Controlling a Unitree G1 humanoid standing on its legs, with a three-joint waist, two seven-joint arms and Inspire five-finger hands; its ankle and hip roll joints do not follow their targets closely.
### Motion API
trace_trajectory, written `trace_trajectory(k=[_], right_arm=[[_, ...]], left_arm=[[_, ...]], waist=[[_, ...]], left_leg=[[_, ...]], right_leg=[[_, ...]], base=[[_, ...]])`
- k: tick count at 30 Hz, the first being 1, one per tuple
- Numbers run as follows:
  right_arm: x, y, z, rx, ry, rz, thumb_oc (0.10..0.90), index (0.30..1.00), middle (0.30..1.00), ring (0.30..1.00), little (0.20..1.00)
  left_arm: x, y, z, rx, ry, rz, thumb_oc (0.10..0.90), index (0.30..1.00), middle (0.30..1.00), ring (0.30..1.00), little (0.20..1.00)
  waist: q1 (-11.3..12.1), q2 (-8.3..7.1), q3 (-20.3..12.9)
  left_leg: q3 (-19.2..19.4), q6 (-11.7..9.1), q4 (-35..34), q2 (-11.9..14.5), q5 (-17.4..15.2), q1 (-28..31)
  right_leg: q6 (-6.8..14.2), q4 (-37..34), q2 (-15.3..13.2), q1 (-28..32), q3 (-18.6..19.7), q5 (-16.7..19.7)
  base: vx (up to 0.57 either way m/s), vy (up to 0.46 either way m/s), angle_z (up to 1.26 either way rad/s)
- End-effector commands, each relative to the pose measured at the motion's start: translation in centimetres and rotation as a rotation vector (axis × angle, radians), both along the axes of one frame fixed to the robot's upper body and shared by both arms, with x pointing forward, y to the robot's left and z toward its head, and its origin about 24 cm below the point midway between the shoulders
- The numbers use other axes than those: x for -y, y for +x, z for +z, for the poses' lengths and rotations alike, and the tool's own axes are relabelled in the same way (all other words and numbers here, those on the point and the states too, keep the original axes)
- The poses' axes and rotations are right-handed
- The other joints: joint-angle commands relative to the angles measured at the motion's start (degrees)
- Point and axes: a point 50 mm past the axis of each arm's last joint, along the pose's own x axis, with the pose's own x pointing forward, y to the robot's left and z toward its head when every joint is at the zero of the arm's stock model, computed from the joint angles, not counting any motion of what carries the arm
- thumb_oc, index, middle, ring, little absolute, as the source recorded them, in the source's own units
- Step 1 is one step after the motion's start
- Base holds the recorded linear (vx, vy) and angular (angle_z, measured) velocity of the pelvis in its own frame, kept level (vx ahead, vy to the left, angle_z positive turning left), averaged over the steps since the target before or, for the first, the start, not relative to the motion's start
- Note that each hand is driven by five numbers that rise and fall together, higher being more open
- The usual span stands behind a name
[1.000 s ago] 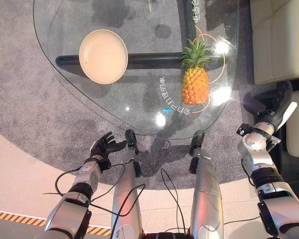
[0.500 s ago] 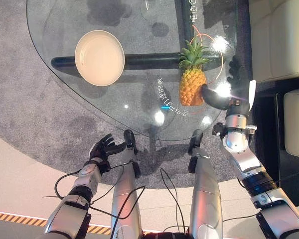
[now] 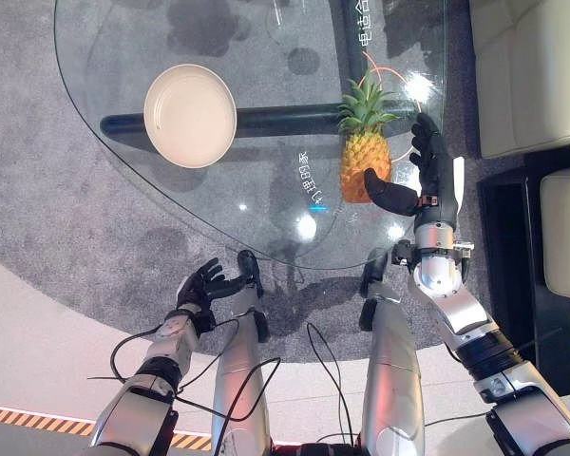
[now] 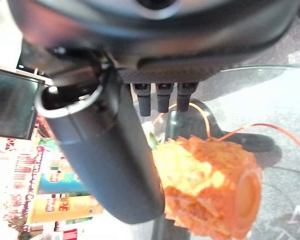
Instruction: Pick up the fruit to the plate
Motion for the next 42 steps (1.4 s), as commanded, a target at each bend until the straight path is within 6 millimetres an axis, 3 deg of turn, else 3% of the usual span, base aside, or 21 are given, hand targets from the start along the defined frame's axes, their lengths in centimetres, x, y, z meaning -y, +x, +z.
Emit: trace_trajectory(k=[1, 42], right_arm=[[-1.2, -1.0, 3.9, 0.180, 0.048, 0.081, 0.800, 0.900, 0.900, 0.900, 0.900], [-3.4, 0.4, 2.6, -0.027, -0.050, 0.184, 0.800, 0.900, 0.900, 0.900, 0.900]], left_arm=[[-2.1, -2.3, -1.4, -0.047, 0.049, 0.039, 0.800, 0.900, 0.900, 0.900, 0.900], [-1.6, -1.7, -1.1, -0.059, 0.058, -0.009, 0.800, 0.900, 0.900, 0.900, 0.900]], waist=[[0.66, -0.99, -1.33], [2.02, -0.42, -1.33]], left_leg=[[-2.94, -1.95, 6.75, 1.44, -4.68, -1.10], [-2.73, -1.89, 6.23, 1.44, -3.69, -1.31]], right_leg=[[2.06, -4.43, -2.12, 0.59, 1.07, 3.84], [1.88, -3.79, -2.69, 0.06, 0.40, 3.97]], base=[[0.00, 0.000, 0.00], [0.00, 0.000, 0.00]])
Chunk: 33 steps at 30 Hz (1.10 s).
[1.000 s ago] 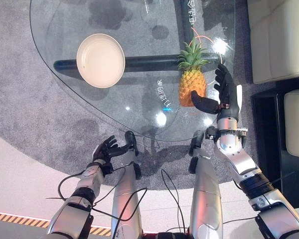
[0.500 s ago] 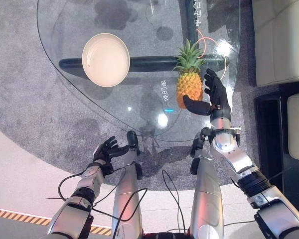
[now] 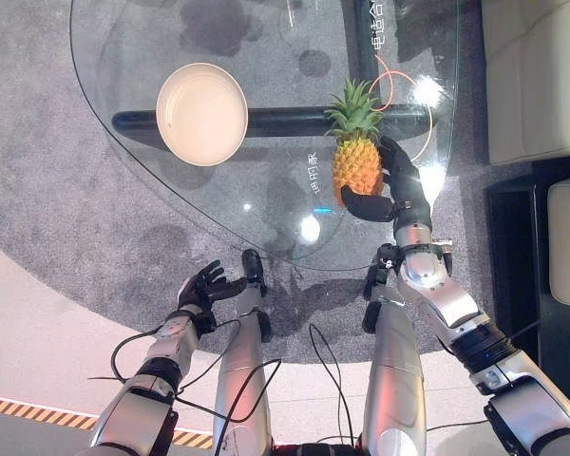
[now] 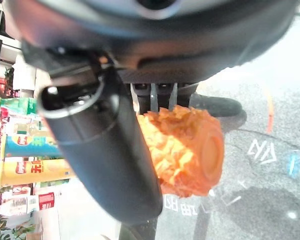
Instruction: Pick up the fruit to the plate
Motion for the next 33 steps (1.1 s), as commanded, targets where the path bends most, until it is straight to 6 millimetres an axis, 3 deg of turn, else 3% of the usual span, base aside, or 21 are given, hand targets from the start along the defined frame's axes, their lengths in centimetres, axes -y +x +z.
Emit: trace_trajectory(k=[1, 31, 32, 33], right_arm=[[-1.1, -0.5, 3.2, 0.133, 0.000, 0.072, 0.800, 0.900, 0.900, 0.900, 0.900], [0.3, 0.2, 3.4, 0.121, -0.293, -0.117, 0.800, 0.900, 0.900, 0.900, 0.900], [0.3, 0.2, 3.5, 0.123, -0.302, -0.122, 0.633, 0.756, 0.756, 0.756, 0.733], [0.3, 0.3, 3.5, 0.127, -0.312, -0.127, 0.350, 0.514, 0.514, 0.514, 0.450]], left_arm=[[-1.8, -1.7, -0.9, -0.042, 0.055, 0.006, 0.800, 0.900, 0.900, 0.900, 0.900], [-1.9, -1.5, -0.6, -0.039, 0.061, -0.006, 0.800, 0.900, 0.900, 0.900, 0.900], [-1.9, -1.4, -0.5, -0.037, 0.063, -0.009, 0.800, 0.900, 0.900, 0.900, 0.900], [-1.8, -1.4, -0.5, -0.036, 0.064, -0.009, 0.800, 0.900, 0.900, 0.900, 0.900]], waist=[[0.81, -0.45, -1.32], [1.24, -0.53, -1.32], [1.31, -0.54, -1.32], [1.34, -0.56, -1.32]], left_leg=[[-2.71, -1.89, 7.20, 1.89, -4.27, -2.08], [-3.25, -1.82, 7.92, 2.08, -4.65, -3.01], [-3.27, -1.83, 7.92, 2.08, -4.66, -3.07], [-3.28, -1.83, 7.91, 2.07, -4.68, -3.08]], right_leg=[[1.77, -3.91, -2.13, -0.42, 0.60, 4.15], [2.02, -2.87, -2.12, -1.15, 0.68, 3.75], [2.04, -2.90, -2.18, -1.16, 0.60, 3.75], [2.05, -2.94, -2.16, -1.14, 0.57, 3.75]], base=[[0.00, 0.000, 0.00], [0.00, -0.001, 0.00], [-0.01, -0.012, 0.03], [0.00, 0.000, 0.00]])
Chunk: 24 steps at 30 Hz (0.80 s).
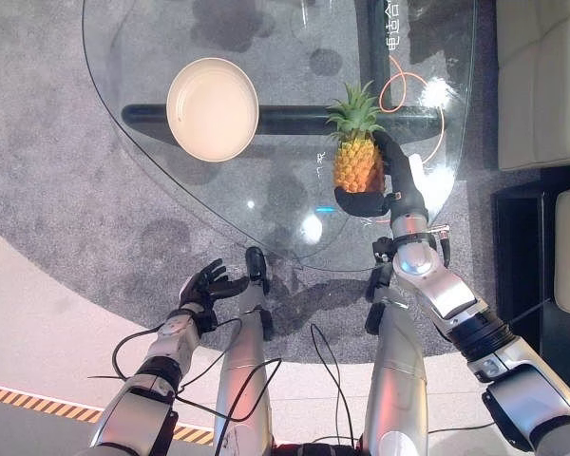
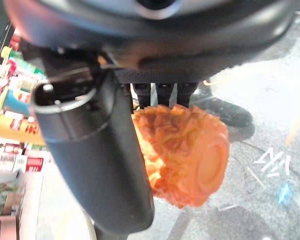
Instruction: Pick up the fruit to the plate
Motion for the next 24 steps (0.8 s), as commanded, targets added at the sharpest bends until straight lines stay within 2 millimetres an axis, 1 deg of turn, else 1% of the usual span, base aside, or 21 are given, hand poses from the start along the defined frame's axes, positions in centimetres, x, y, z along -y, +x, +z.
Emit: trace_trajectory(k=[1, 15, 20, 24], right_arm=[[1.0, -0.4, 2.3, 0.131, -0.083, -0.059, 0.100, 0.300, 0.300, 0.300, 0.200], [1.4, -0.2, 2.3, 0.126, -0.087, -0.075, 0.100, 0.300, 0.300, 0.300, 0.200], [1.6, -0.2, 2.2, 0.134, -0.081, -0.086, 0.100, 0.300, 0.300, 0.300, 0.200], [1.8, -0.2, 2.3, 0.148, -0.078, -0.105, 0.100, 0.300, 0.300, 0.300, 0.200]], left_arm=[[-2.1, -1.6, -0.8, -0.038, 0.069, 0.006, 0.800, 0.900, 0.900, 0.900, 0.900], [-2.2, -1.5, -0.6, -0.020, 0.032, 0.036, 0.800, 0.900, 0.900, 0.900, 0.900], [-2.5, -1.4, -0.3, 0.019, -0.068, 0.117, 0.800, 0.900, 0.900, 0.900, 0.900], [-3.2, -1.2, 0.1, 0.065, -0.156, 0.228, 0.800, 0.900, 0.900, 0.900, 0.900]], waist=[[-0.18, -0.60, -1.33], [-0.17, -0.60, -1.33], [-0.11, -0.67, -1.33], [0.02, -0.74, -1.33]], left_leg=[[-2.93, -1.78, 7.68, 2.05, -4.72, -2.41], [-2.94, -1.88, 6.78, 2.09, -4.46, -1.73], [-2.96, -1.86, 6.45, 2.03, -4.41, -1.22], [-2.96, -1.89, 5.86, 1.87, -4.43, -0.13]], right_leg=[[2.18, -3.90, -1.69, -0.63, 0.88, 4.43], [2.28, -4.13, -1.49, -0.16, 0.84, 4.27], [2.28, -4.22, -1.46, 0.37, 0.65, 4.14], [2.33, -4.44, -1.60, 1.35, 0.27, 3.89]], base=[[0.00, 0.000, 0.00], [0.00, 0.000, 0.00], [0.00, 0.000, 0.00], [0.00, -0.001, 0.01]])
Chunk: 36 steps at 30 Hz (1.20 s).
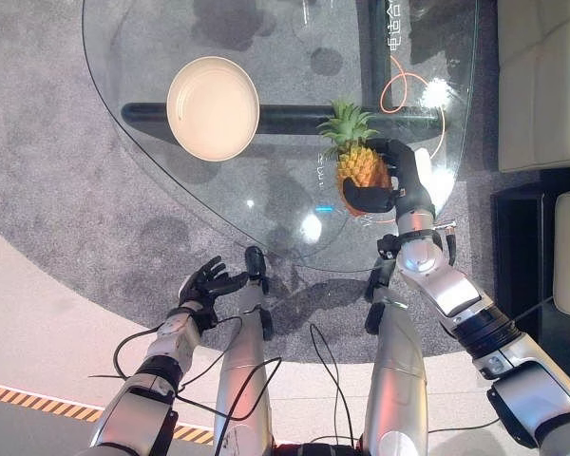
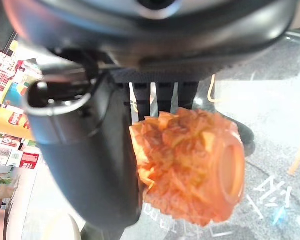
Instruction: Pick up the fruit to the plate
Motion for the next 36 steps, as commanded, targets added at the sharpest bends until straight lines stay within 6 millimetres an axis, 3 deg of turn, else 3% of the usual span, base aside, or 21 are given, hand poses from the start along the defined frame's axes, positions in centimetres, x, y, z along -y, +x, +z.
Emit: trace_trajectory(k=[1, 9, 14, 28, 36], right_arm=[[1.0, -0.4, 2.0, 0.143, -0.016, -0.048, 0.100, 0.300, 0.300, 0.300, 0.200], [1.4, -0.5, 2.5, 0.209, -0.028, -0.098, 0.100, 0.300, 0.300, 0.300, 0.200], [1.7, -0.8, 4.1, 0.325, -0.073, -0.140, 0.100, 0.300, 0.300, 0.300, 0.200], [1.5, -2.4, 8.2, 0.653, -0.114, -0.161, 0.100, 0.300, 0.300, 0.300, 0.200], [1.2, -3.5, 9.5, 0.784, -0.129, -0.128, 0.100, 0.300, 0.300, 0.300, 0.200]], left_arm=[[-3.0, -1.4, -0.2, 0.025, -0.050, 0.161, 0.800, 0.900, 0.900, 0.900, 0.900], [-4.9, -1.0, 1.5, 0.165, -0.231, 0.441, 0.800, 0.900, 0.900, 0.900, 0.900], [-6.1, -0.3, 3.5, 0.287, -0.305, 0.571, 0.800, 0.900, 0.900, 0.900, 0.900], [-6.5, 1.8, 8.3, 0.511, -0.372, 0.628, 0.800, 0.900, 0.900, 0.900, 0.900], [-7.4, 1.8, 12.1, 0.675, -0.266, 0.711, 0.800, 0.900, 0.900, 0.900, 0.900]], waist=[[0.11, -0.69, -1.32], [0.38, -0.79, -1.32], [0.37, -0.63, -1.32], [-0.20, -0.28, -1.32], [-0.32, -0.07, -1.32]], left_leg=[[-2.59, -1.66, 5.82, 1.99, -4.59, -0.32], [-2.74, -1.73, 4.87, 1.74, -4.53, 1.19], [-2.81, -1.75, 4.24, 1.57, -4.37, 1.92], [-2.14, -1.65, 3.80, 1.54, -4.53, 2.57], [-1.86, -1.79, 3.36, 1.57, -4.57, 3.15]], right_leg=[[2.15, -4.79, -1.71, 0.91, 0.43, 3.86], [2.06, -4.81, -1.84, 2.26, -0.04, 3.27], [1.95, -4.91, -1.80, 2.98, -0.21, 2.95], [1.92, -5.60, -1.65, 3.57, -0.23, 2.95], [1.91, -5.98, -1.64, 4.21, -0.05, 2.73]], base=[[0.00, 0.000, 0.00], [0.00, 0.000, 0.00], [-0.02, 0.009, 0.03], [-0.01, 0.006, 0.01], [0.00, 0.000, 0.00]])
